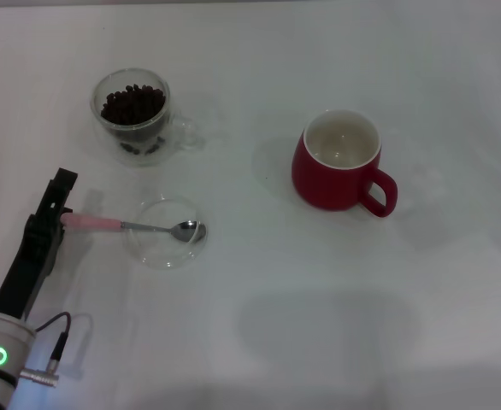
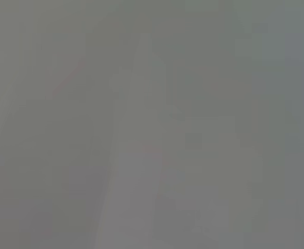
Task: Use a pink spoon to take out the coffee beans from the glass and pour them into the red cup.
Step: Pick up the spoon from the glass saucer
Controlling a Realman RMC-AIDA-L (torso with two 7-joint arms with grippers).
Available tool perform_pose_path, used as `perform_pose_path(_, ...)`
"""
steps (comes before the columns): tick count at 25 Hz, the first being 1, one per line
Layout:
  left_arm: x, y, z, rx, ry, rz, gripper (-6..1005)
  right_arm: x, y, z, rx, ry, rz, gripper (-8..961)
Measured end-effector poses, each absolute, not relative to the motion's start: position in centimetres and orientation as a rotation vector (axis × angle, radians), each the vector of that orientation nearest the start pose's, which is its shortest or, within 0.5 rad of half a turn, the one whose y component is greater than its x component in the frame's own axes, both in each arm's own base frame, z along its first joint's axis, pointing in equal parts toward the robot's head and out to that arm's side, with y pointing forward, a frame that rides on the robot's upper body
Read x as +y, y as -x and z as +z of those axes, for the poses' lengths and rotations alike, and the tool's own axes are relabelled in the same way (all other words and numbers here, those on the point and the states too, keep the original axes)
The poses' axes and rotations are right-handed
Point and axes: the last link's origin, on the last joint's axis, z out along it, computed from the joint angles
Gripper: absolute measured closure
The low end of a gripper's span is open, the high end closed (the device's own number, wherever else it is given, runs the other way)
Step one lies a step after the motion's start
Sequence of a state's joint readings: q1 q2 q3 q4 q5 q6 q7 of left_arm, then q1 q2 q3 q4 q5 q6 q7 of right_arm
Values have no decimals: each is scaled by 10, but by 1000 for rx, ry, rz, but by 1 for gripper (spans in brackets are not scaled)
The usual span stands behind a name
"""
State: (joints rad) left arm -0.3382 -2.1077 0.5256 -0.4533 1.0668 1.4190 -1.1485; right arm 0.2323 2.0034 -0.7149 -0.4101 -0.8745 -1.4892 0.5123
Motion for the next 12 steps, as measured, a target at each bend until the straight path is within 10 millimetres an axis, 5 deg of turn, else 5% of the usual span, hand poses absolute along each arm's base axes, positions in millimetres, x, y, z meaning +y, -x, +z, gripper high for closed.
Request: perform_pose_path(12,212,313,-111,-1802,1286,-1342,125,282,-353,113,176,1595,814,77)
